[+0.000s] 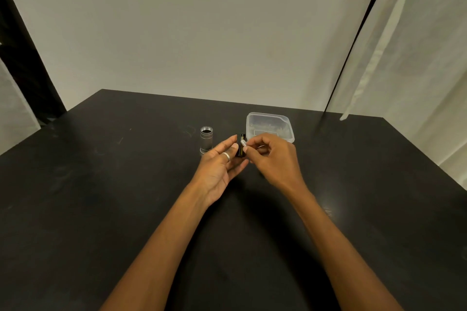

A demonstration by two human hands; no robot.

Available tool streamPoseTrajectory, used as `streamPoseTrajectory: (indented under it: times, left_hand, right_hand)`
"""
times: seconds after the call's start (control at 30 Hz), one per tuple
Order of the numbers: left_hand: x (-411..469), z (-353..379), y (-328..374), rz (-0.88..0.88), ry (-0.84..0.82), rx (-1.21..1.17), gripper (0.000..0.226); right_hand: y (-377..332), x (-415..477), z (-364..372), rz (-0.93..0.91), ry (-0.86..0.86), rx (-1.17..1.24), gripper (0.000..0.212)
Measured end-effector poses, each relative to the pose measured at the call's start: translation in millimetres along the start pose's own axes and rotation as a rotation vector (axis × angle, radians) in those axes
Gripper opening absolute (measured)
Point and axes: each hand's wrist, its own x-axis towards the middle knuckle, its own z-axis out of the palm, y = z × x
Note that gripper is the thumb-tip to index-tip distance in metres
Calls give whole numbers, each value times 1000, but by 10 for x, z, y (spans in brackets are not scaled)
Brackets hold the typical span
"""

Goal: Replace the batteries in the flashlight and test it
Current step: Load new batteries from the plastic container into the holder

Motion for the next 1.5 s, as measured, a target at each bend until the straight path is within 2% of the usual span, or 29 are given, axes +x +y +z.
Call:
streamPoseTrajectory:
  times: [0.17, 0.33, 0.47, 0.53, 0.63, 0.77, 0.9, 1.1, 1.23, 1.5]
  left_hand:
    - [18, -4, -15, 8, 26, 17, 33]
    - [16, -30, -31, 7, 18, 35, 36]
    - [6, -19, -36, -6, -25, 54, 36]
    - [-6, -6, -30, -14, -49, 61, 35]
    - [-20, -1, -22, -20, -65, 35, 33]
    - [-41, 9, -50, -32, -108, 63, 28]
    - [-45, 18, -46, -32, -124, 66, 28]
    - [-48, 37, -32, 16, -85, 54, 25]
    - [-59, 50, -33, 53, -22, 69, 32]
    - [-105, 28, -154, 393, 188, 628, 28]
  right_hand:
    - [-21, -19, 73, -131, 13, -153, 13]
    - [3, -6, 82, -144, -165, -166, 31]
    - [24, 29, 14, -115, -154, -123, 34]
    - [45, 37, -4, -81, -122, -75, 46]
    - [65, 53, -24, 95, -133, 81, 65]
    - [110, 111, -110, 239, -104, 312, 34]
    - [90, 114, -144, 244, -143, 402, 22]
    - [57, 109, -172, 247, -197, 446, 33]
    - [55, 112, -182, 179, -196, 402, 43]
    - [37, 85, -127, 13, -126, 227, 34]
